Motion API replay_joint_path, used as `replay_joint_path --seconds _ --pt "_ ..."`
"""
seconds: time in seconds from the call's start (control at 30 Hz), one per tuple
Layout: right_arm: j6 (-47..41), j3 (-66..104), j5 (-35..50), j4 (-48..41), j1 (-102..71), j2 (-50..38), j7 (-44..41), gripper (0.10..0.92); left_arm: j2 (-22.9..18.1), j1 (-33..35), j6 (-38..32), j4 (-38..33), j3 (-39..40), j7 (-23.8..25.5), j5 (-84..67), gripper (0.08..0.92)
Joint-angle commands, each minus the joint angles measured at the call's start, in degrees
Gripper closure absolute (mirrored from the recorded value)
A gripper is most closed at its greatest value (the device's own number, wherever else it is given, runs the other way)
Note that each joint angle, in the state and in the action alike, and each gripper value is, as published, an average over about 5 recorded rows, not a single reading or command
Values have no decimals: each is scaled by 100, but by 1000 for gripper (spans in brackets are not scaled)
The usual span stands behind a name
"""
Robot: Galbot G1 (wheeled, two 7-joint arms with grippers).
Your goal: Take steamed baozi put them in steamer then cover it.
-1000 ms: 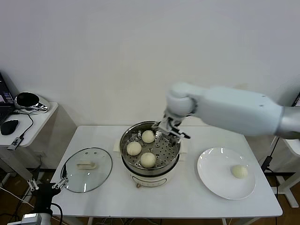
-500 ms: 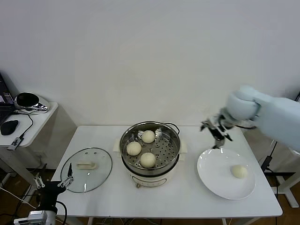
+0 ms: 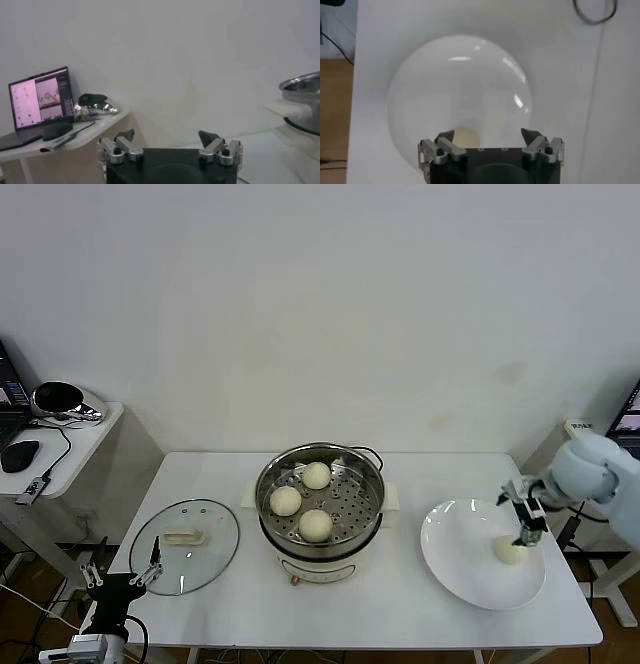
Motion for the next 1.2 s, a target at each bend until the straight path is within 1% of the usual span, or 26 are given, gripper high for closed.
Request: replay_joint_path --seconds 0.03,0.37,0.6,0.83,1.07,1.2 --pt "84 1460 -705 -935 -1886 164 54 203 -8 39 4 -23 -40 1 4 177" --pt "144 1482 -752 -1435 -1789 680 203 203 -50 102 -7 -70 -107 -3 5 177" --pt "142 1447 -758 -1587 -1623 984 297 203 -46 139 -28 -68 -181 -2 2 177" --pt "119 1409 -826 -1688 -1538 1111 328 211 -50 148 -39 -63 -210 -5 2 177" --pt "80 1393 -880 -1663 -1510 1105 243 292 -61 138 -41 -58 -200 -3 4 177" --pt "66 1346 -824 -1582 -1443 1033 159 382 -54 141 -44 -59 -203 -4 -1 177"
